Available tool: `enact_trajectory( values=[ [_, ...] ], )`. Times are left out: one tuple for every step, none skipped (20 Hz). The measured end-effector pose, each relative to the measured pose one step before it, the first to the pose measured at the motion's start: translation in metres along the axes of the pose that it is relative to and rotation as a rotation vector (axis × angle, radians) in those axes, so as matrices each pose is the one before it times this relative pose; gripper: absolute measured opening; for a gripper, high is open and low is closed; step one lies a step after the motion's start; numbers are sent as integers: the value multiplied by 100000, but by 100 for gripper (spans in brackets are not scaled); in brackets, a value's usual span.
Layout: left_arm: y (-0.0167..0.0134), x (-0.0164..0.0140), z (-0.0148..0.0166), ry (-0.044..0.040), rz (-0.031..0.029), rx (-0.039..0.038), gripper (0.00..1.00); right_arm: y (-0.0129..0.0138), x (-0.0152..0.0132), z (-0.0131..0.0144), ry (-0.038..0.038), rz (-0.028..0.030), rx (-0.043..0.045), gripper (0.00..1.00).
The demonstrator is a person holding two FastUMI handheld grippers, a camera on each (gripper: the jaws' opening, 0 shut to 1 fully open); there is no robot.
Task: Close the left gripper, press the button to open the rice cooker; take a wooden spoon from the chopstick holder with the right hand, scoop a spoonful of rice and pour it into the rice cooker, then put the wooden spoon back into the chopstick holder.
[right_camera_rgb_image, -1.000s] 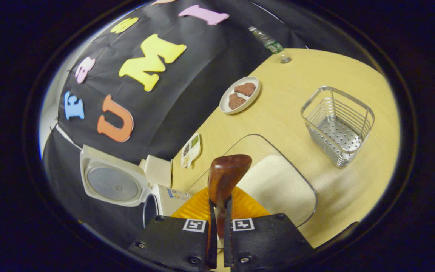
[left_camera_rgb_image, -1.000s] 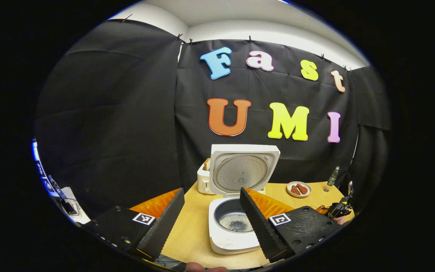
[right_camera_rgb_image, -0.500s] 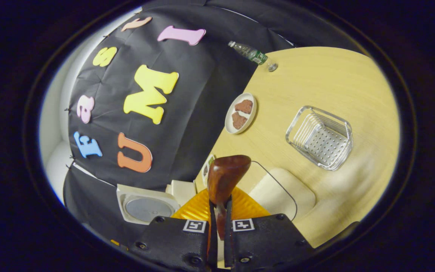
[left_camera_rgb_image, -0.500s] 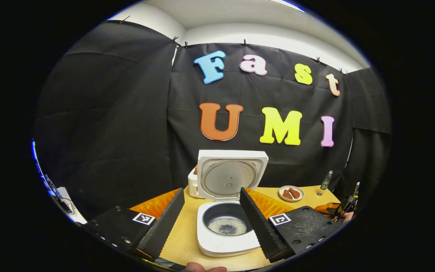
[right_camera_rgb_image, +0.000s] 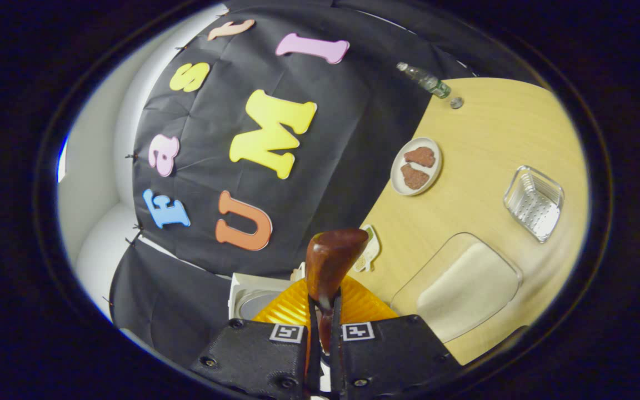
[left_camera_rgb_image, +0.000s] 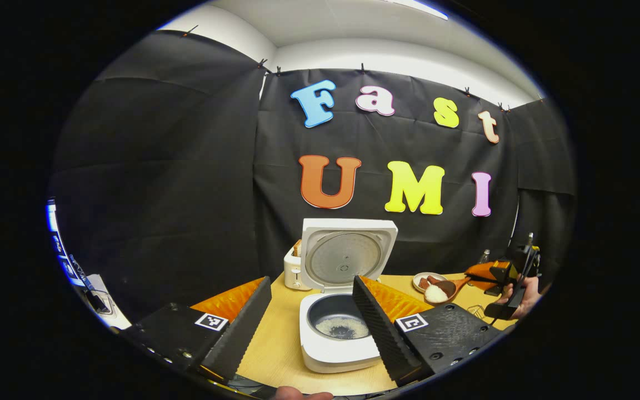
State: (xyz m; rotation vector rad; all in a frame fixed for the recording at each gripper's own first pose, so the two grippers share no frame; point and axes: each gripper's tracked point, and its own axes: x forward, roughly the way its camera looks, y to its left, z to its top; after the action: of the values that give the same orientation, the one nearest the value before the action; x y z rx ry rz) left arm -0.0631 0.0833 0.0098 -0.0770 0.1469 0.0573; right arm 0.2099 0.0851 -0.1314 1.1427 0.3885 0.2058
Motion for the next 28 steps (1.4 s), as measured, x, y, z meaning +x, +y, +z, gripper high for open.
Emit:
enact_trajectory(
  values=[
    [527,-286,-77,-255,361,13,94,1574,863,-879,1828,1608,-1344,12],
    [497,-273,-100,7,460,-45,94,1110,816,-789,1479,1304,-1282,12],
    [514,-213,-151,-51,480,-23,94,839,985,-953,1673,874,-1594,12],
    [464,-343,-175,-123,525,51,94,449,869,-906,1672,379,-1534,12],
    [466,-248,-208,49,694,18,94,437,871,-1012,1687,-268,-1630,12],
    [485,-163,-105,88,782,-156,94,314,845,-969,1679,-318,-1217,12],
    [418,-127,-204,231,584,-224,94,199,1006,-800,1573,-525,-1941,12],
    [466,-364,-154,175,879,-117,94,-13,1040,-763,1395,-558,-2128,12],
    [401,-178,-194,273,906,-62,94,-42,950,-866,1424,-1506,-3205,12],
    [459,-135,-156,273,922,-171,94,-200,867,-633,1390,-1686,-3337,12],
    [394,-148,-110,278,760,-108,94,-140,876,-433,1098,-1652,-3293,12],
    [381,-362,-213,145,618,61,94,-104,521,-522,844,-1426,-2999,12],
    [280,-183,-164,273,411,15,94,47,439,-362,560,-1198,-2337,12],
    [193,-185,-181,207,513,-91,94,38,241,-149,421,-1244,-2440,12],
    [315,-138,-189,247,555,-330,94,14,308,-151,232,-1145,-2656,12],
    [201,-106,-179,197,454,-389,94,-71,258,-156,311,-1274,-3031,12],
    [167,-27,-133,233,364,-449,94,-129,267,-204,853,-1437,-2918,12],
    [158,-34,-146,271,362,-408,94,-41,320,-247,892,-1363,-2974,12],
    [100,6,-109,226,89,-407,94,135,57,-277,325,-785,-3186,12],
    [161,2,-155,109,81,-332,94,127,128,-128,327,-1262,-3429,12],
    [109,38,6,55,22,-268,94,213,104,-140,72,-582,-2900,12],
    [157,-38,41,-40,128,-254,94,218,156,-156,47,-509,-2829,12],
    [98,130,108,-126,80,-239,94,299,130,-108,159,-238,-2506,12],
    [169,-74,14,-120,277,-142,94,246,104,-89,220,-449,-2917,12],
    [110,37,10,-101,199,-129,94,249,-25,-84,51,-392,-3137,12],
    [135,-207,-19,20,75,-218,94,225,-10,5,18,-517,-3901,12],
    [146,8,-69,260,153,-311,94,367,13,-23,-198,-325,-4393,12],
    [30,36,-164,247,93,-328,94,395,6,73,-625,-165,-4796,12]
  ],
)
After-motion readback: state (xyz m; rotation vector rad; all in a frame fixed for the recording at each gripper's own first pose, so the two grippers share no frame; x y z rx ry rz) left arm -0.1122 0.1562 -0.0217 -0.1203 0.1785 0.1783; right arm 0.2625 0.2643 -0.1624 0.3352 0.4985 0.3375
